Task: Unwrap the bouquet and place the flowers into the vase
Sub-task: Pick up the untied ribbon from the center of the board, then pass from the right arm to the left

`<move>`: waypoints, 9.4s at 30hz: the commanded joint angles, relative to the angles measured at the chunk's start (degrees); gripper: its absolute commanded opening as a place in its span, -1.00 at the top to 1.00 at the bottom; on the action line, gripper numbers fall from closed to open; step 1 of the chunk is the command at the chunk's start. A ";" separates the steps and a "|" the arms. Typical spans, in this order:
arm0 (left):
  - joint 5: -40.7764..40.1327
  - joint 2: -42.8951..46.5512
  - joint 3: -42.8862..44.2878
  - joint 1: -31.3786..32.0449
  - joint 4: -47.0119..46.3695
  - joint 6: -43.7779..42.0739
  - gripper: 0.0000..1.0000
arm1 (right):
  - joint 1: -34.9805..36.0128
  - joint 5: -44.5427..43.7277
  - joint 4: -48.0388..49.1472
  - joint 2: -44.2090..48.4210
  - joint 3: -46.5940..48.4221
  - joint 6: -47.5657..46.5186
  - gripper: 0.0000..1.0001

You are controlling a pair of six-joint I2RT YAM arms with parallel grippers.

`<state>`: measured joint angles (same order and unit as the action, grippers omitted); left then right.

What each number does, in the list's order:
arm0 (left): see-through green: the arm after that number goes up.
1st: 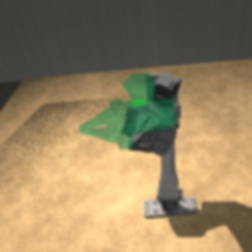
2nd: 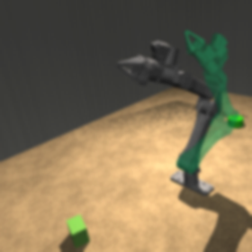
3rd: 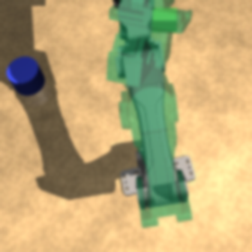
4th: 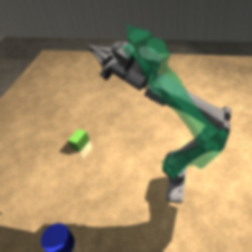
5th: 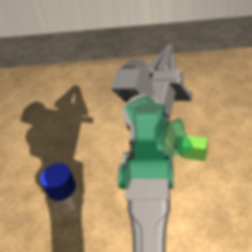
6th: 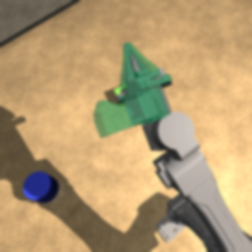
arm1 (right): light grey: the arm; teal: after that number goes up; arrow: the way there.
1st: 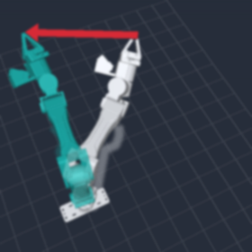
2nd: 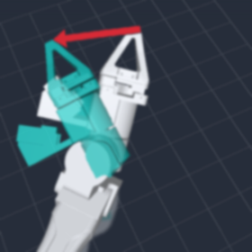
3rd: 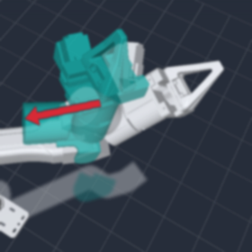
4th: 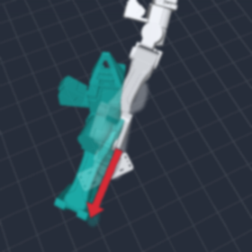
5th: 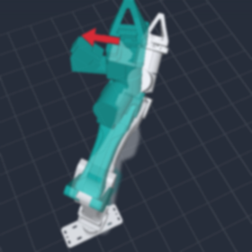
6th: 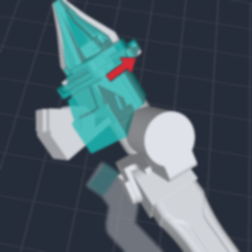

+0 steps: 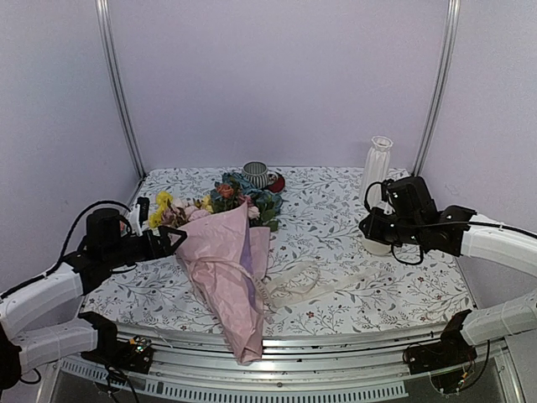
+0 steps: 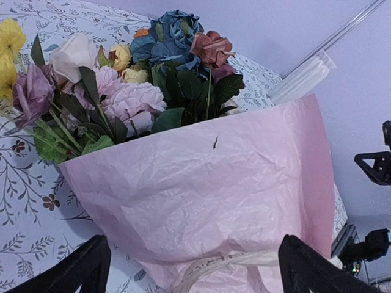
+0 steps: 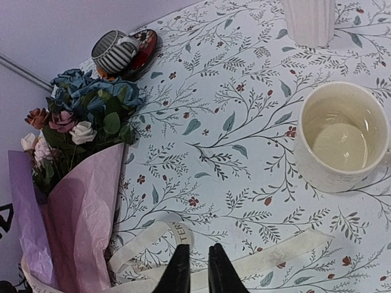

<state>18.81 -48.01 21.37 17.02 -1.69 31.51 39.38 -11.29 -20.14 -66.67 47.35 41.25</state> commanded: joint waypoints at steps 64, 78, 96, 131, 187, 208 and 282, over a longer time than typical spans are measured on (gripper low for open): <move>-5.08 2.00 5.66 19.28 2.22 -4.00 -0.96 | 7.41 2.28 -14.94 -21.42 3.29 1.24 -0.94; -5.45 3.35 5.53 19.70 2.26 -4.31 -0.96 | 7.69 3.97 -13.90 -21.23 2.95 -3.48 -1.00; -5.54 1.98 6.82 19.77 2.31 -5.51 -0.96 | 7.78 7.60 -10.14 -29.83 4.11 -5.43 -0.99; -5.98 2.28 6.72 19.99 3.09 -4.76 -0.96 | 8.27 6.94 -9.50 -29.30 5.86 -7.91 -0.96; -6.98 3.40 7.29 20.07 4.33 -5.14 -0.95 | 17.80 7.66 -11.21 -41.22 15.60 -19.43 -0.18; -6.24 3.98 7.00 20.12 4.51 -4.59 -0.95 | 19.50 4.16 -12.22 -34.16 17.00 -19.16 0.95; -41.62 -8.30 30.30 28.51 23.21 -6.73 1.00 | 19.02 6.94 15.43 -7.39 18.32 -27.00 -0.28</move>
<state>-11.68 -65.30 49.32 52.56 4.27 19.84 58.83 3.49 -8.91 -77.36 69.08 13.56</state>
